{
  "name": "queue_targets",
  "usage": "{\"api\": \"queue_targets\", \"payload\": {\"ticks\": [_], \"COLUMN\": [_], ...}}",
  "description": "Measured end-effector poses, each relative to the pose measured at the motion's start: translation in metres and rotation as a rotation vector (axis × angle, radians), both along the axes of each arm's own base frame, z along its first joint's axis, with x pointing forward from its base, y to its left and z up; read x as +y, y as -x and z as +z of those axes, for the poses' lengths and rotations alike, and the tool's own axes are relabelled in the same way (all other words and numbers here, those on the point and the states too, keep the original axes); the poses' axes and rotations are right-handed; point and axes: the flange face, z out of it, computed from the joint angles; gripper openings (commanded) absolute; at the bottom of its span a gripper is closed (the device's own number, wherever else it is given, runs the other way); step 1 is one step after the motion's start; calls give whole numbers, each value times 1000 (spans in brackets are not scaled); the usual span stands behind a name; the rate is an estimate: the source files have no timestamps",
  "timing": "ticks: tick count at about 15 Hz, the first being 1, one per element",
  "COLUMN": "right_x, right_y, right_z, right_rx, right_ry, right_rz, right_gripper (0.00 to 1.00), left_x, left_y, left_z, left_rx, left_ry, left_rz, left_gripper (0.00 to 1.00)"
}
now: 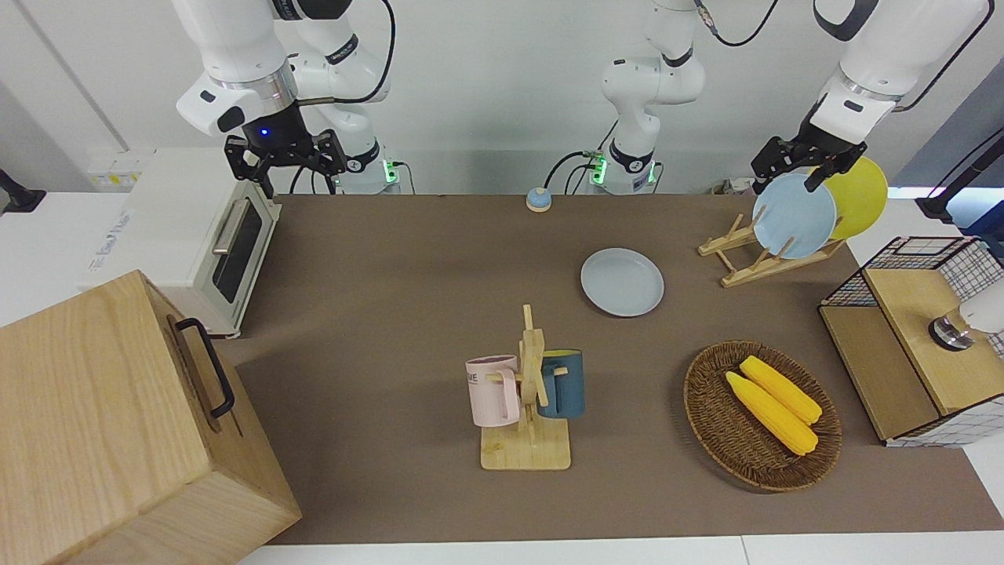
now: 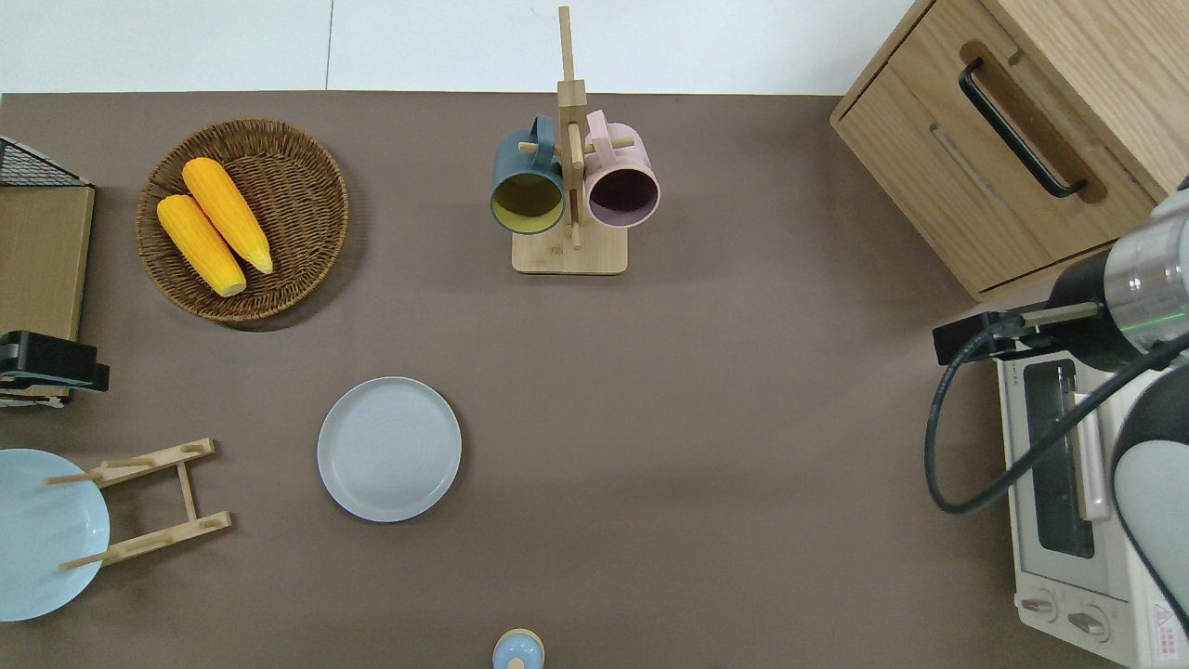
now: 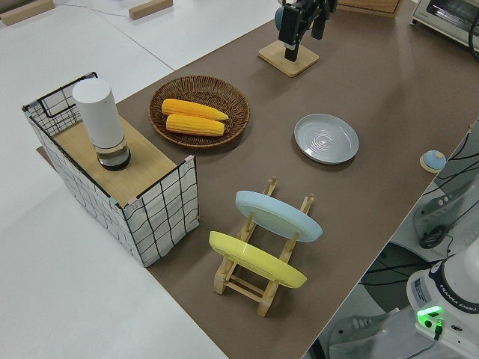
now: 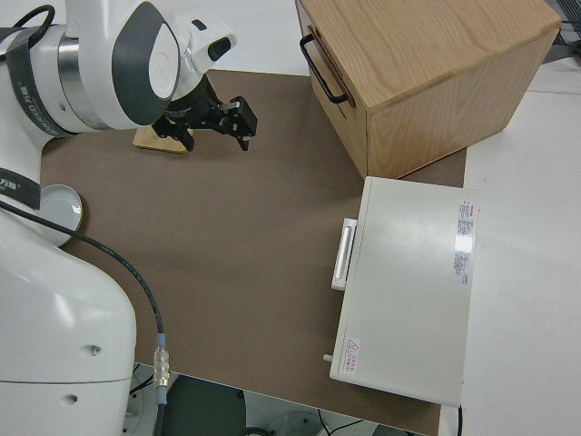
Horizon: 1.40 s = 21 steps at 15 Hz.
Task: Pick gray plate from table and place it on lower plate rack with left arm
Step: 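Move the left gripper toward the gray plate's near rim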
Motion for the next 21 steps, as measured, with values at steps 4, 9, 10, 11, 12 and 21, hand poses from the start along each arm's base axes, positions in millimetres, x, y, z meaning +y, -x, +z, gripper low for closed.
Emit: {"api": "queue_targets", "payload": {"ticks": [4,9,10,11,12,21], "right_x": [0,0,0,0,0,0], "right_y": [0,0,0,0,0,0], "right_z": [0,0,0,0,0,0], "right_rx": [0,0,0,0,0,0], "right_ry": [0,0,0,0,0,0], "right_rz": [0,0,0,0,0,0], "right_gripper": [983,983,983,983,983,983], "left_x": [17,20,20,19,19,4], "left_y": [2,1,1,1,1,7], "left_z": [0,-6,-7,-9,-11,-104], "left_rx": [6,21,24,28,34,80], "left_ry": [-1,-2,-3,-3,-3,10], "left_rz": [59,95,98,100,101,149], "left_gripper": [989,989,989,989,989,989]}}
